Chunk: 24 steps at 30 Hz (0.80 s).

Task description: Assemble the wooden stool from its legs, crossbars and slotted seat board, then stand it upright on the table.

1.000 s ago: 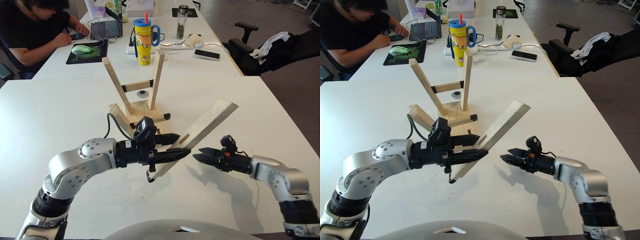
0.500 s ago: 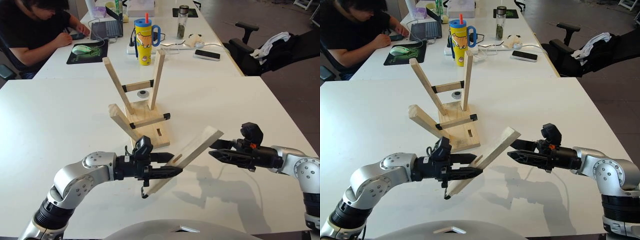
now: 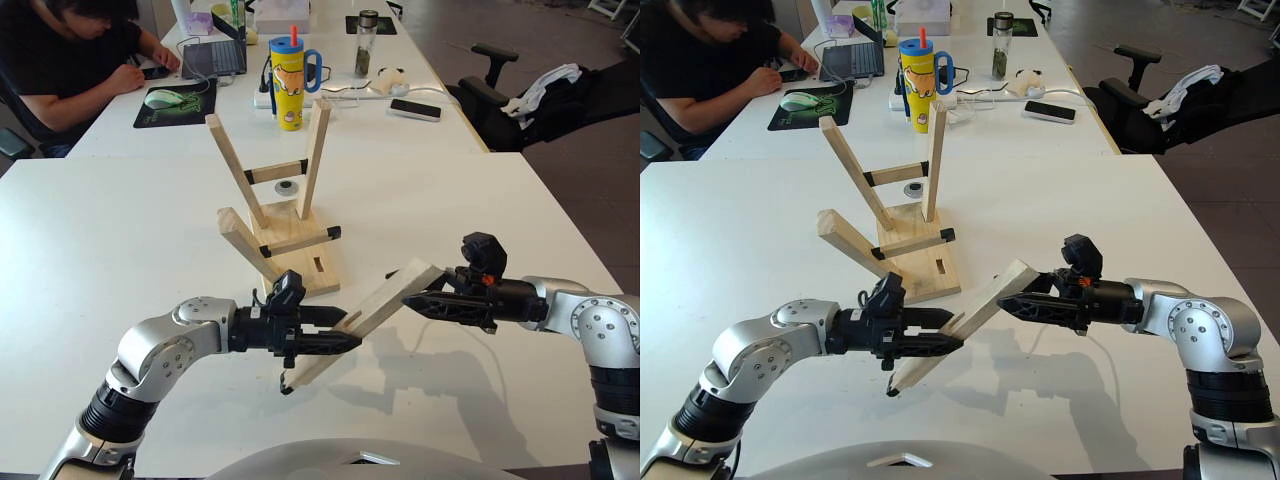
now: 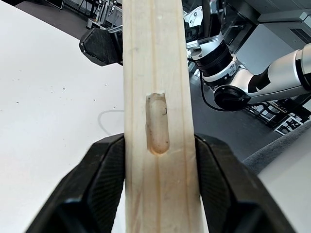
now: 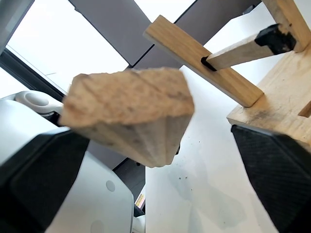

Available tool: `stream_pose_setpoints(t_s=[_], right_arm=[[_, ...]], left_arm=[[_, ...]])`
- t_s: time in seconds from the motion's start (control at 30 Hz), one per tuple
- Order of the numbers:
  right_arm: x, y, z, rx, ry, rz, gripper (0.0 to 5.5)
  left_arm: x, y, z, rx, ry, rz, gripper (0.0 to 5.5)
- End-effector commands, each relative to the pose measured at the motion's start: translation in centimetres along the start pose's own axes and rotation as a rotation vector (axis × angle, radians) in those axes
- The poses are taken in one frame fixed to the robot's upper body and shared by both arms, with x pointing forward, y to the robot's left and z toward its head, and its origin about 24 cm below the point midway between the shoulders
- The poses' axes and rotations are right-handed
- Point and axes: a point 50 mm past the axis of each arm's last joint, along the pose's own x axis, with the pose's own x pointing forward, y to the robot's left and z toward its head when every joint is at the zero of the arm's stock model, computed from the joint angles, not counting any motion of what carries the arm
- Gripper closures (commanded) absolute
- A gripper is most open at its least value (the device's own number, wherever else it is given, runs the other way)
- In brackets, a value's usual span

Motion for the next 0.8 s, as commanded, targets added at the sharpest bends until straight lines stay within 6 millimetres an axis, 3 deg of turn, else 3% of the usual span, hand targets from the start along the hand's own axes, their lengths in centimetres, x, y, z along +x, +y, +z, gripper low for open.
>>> stream_pose_setpoints(t_s=[0.03, 0.53, 0.8], right_arm=[[0.2, 0.2, 0.1, -0.002, 0.008, 0.013, 0.91], [0.4, 0.3, -0.7, 0.017, 0.061, 0.034, 3.32], [0.7, -0.2, -0.5, 0.001, 0.038, 0.026, 3.38]], left_arm=[[0.0, -0.3, -0.1, 0.017, 0.06, -0.012, 3.43], [0.1, -0.1, 0.2, 0.017, 0.043, 0.006, 3.43], [0.4, -0.1, 0.3, 0.025, 0.051, -0.001, 3.43]])
